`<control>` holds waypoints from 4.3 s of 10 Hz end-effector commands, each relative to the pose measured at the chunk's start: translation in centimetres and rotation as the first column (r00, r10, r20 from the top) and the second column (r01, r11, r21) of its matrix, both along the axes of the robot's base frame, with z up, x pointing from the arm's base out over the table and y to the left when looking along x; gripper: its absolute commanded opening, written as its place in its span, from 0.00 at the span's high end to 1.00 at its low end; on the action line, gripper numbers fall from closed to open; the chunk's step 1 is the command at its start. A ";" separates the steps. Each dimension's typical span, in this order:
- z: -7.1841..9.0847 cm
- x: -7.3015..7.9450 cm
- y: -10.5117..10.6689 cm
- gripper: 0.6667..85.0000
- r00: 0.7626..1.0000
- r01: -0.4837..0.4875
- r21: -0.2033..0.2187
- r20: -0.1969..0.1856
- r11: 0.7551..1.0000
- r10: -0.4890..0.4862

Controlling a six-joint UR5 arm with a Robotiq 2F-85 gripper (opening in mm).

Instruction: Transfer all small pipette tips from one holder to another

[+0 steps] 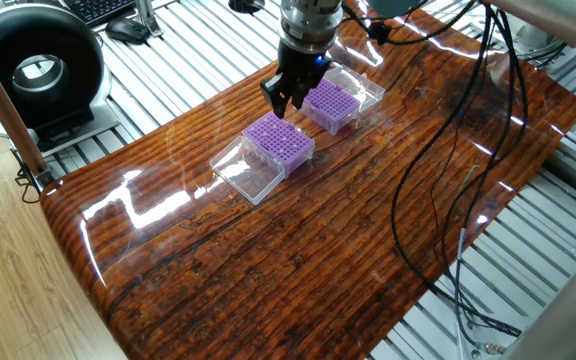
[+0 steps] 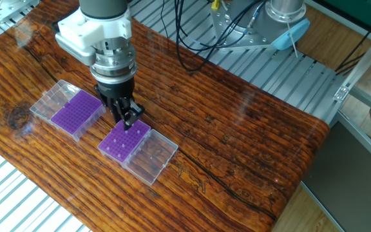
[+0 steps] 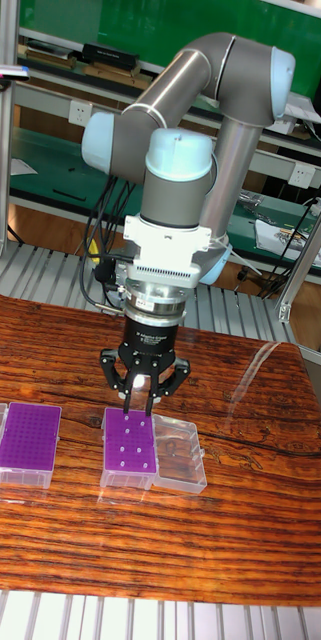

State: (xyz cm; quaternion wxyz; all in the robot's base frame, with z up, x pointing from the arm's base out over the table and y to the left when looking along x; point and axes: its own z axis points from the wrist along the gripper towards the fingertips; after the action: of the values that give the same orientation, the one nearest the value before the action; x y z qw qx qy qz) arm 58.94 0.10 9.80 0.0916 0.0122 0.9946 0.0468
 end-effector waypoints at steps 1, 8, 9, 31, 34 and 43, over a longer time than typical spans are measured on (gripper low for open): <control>-0.1 0.3 0.0 0.60 1.000 -0.003 0.007 0.014 1.000 0.003; -0.4 0.2 0.2 0.61 1.000 -0.013 0.017 0.022 1.000 0.013; -0.4 0.3 0.1 0.61 1.000 -0.015 0.013 0.022 1.000 0.014; -1.8 -3.0 -2.4 0.62 0.985 0.125 -0.050 -0.114 0.991 -0.130; -3.3 -2.7 -2.3 0.64 0.986 0.121 -0.035 -0.112 0.992 -0.124; -4.7 -2.5 -1.0 0.64 0.987 0.129 -0.059 -0.090 0.990 -0.134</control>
State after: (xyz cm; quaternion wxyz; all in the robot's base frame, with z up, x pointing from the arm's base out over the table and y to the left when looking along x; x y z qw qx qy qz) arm 56.40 -1.33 5.16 0.0464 0.0735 0.9961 0.0112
